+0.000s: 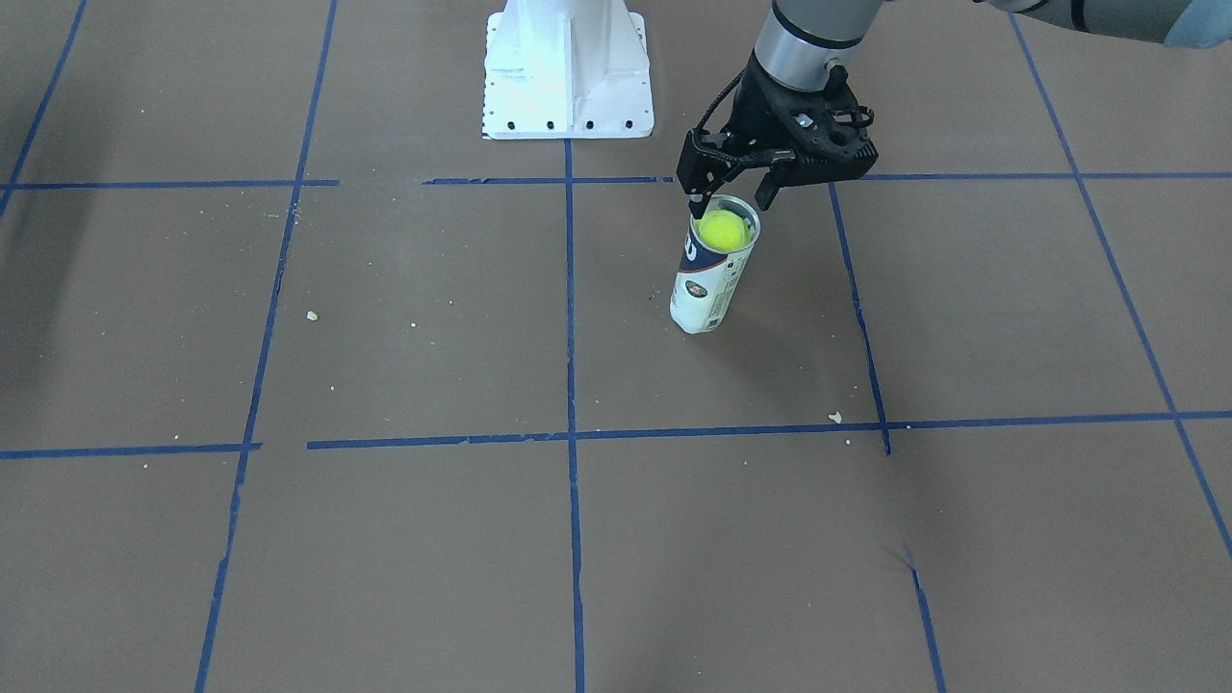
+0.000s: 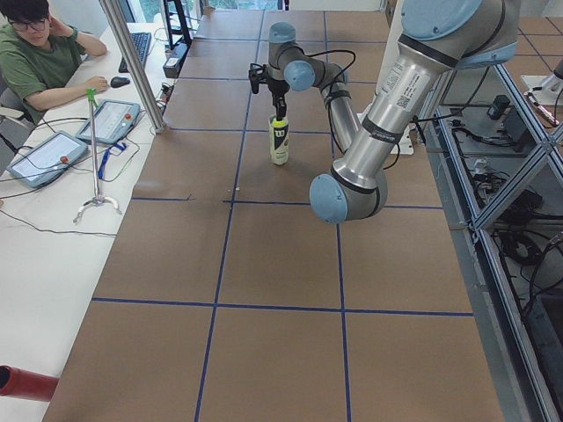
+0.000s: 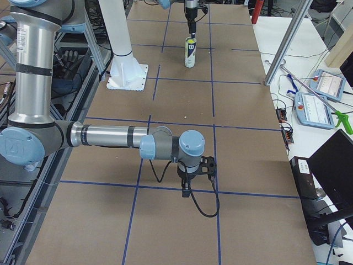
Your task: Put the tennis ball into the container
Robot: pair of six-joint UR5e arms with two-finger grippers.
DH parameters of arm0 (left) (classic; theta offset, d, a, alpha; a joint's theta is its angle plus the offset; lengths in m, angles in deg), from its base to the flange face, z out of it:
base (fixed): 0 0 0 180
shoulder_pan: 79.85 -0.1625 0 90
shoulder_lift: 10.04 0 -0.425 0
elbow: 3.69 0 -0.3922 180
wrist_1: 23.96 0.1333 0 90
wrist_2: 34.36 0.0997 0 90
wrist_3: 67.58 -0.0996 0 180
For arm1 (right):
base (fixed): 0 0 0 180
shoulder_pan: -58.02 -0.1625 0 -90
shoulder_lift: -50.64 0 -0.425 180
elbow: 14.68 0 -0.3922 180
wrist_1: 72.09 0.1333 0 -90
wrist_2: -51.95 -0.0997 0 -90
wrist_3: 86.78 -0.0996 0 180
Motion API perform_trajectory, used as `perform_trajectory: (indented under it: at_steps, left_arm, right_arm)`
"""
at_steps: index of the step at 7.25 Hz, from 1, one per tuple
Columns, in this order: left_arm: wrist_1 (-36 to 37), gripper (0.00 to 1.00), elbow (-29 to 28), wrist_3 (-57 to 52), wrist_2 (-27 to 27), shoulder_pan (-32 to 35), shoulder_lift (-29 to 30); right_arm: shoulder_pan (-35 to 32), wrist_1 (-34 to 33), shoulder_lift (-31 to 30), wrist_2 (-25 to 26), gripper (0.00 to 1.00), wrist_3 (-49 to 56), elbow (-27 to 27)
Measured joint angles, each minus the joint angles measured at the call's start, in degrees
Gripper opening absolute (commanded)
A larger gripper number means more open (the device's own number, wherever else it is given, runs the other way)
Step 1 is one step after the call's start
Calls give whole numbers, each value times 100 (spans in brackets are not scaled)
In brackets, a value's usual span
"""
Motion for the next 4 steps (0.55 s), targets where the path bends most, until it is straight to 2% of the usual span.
perform_trajectory:
  at_steps: [4]
  left_arm:
    - [5,99,57,-388,7,64,-128]
  right_arm:
    - [0,-1,-2,0,100,0,-4]
